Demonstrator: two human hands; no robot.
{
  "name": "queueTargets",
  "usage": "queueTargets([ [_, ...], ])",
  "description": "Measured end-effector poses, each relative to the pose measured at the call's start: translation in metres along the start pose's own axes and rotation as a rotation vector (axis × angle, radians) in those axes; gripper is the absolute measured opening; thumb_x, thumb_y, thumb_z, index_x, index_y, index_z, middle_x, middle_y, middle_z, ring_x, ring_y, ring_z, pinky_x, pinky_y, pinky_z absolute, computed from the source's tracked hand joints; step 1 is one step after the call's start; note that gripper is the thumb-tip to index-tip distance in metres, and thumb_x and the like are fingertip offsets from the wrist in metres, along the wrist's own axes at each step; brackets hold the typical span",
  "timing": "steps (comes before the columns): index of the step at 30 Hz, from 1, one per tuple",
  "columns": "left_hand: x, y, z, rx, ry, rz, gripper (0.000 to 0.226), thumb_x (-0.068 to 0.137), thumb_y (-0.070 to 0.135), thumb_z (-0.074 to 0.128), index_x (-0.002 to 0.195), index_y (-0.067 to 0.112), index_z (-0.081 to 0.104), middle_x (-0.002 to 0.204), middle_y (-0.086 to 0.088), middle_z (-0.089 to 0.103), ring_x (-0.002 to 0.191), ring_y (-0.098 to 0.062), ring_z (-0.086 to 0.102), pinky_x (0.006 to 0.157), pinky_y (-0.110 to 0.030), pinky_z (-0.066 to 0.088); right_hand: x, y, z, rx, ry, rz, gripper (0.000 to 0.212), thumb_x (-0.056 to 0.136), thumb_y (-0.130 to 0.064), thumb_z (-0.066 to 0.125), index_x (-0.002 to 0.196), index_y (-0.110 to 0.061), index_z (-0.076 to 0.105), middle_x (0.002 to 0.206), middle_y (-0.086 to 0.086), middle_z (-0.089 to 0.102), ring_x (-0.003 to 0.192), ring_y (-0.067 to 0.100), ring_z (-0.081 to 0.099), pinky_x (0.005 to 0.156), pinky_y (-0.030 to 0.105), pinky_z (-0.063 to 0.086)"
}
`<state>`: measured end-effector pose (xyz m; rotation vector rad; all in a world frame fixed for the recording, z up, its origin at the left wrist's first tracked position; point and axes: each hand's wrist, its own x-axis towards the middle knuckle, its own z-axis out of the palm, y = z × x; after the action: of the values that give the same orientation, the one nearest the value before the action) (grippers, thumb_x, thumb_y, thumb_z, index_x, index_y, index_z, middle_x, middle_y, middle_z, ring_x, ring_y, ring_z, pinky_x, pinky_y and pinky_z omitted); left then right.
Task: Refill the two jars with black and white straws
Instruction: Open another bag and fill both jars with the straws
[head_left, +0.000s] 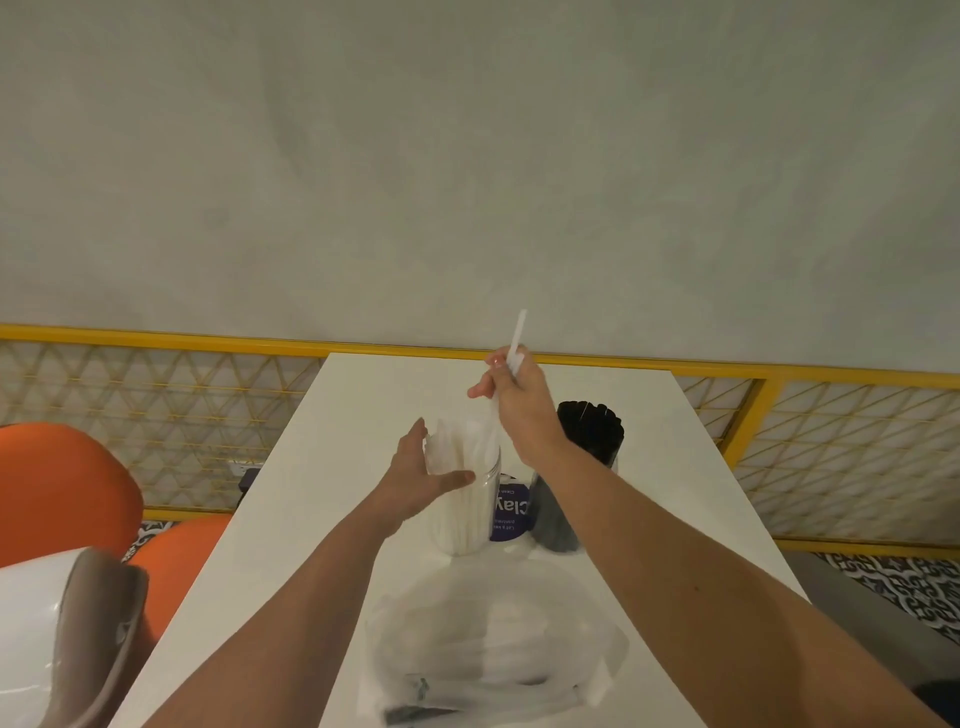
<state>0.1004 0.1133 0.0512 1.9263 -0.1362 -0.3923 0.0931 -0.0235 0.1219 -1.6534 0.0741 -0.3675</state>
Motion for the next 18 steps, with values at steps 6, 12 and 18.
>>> queueTargets([
  [6, 0.011, 0.000, -0.003, 0.023, -0.071, 0.027, 0.092, 0.079, 0.037, 0.071, 0.149, 0.022, 0.012, 0.157, 0.001, 0.016, 0.142, -0.020, 0.022, 0.111, -0.037, 0.028, -0.004, 0.043, 0.004, -0.417, -0.175, 0.147, 0.025, 0.099, -0.015, 0.039, 0.109, -0.008, 0.061, 0.129, 0.008, 0.042, 0.117, 0.016, 0.047, 0.098, 0.021, 0.033],
  [12, 0.019, -0.001, -0.005, 0.064, -0.097, 0.070, 0.086, 0.082, 0.028, 0.070, 0.148, 0.025, 0.016, 0.155, 0.001, 0.022, 0.141, -0.021, 0.026, 0.110, -0.035, 0.031, -0.019, 0.065, 0.003, -0.169, -0.255, 0.226, 0.074, 0.089, -0.029, 0.060, 0.148, -0.027, 0.014, 0.147, -0.003, 0.026, 0.135, 0.011, 0.028, 0.102, 0.020, 0.028],
  [18, 0.020, -0.002, 0.001, 0.140, 0.004, 0.204, 0.074, 0.086, 0.010, 0.065, 0.146, 0.022, 0.024, 0.141, -0.004, 0.042, 0.128, -0.021, 0.042, 0.102, -0.023, 0.037, -0.019, 0.081, 0.002, -0.256, -0.285, 0.205, 0.077, 0.089, -0.009, 0.060, 0.147, -0.028, 0.014, 0.143, 0.003, 0.039, 0.133, 0.019, 0.039, 0.106, 0.026, 0.032],
])
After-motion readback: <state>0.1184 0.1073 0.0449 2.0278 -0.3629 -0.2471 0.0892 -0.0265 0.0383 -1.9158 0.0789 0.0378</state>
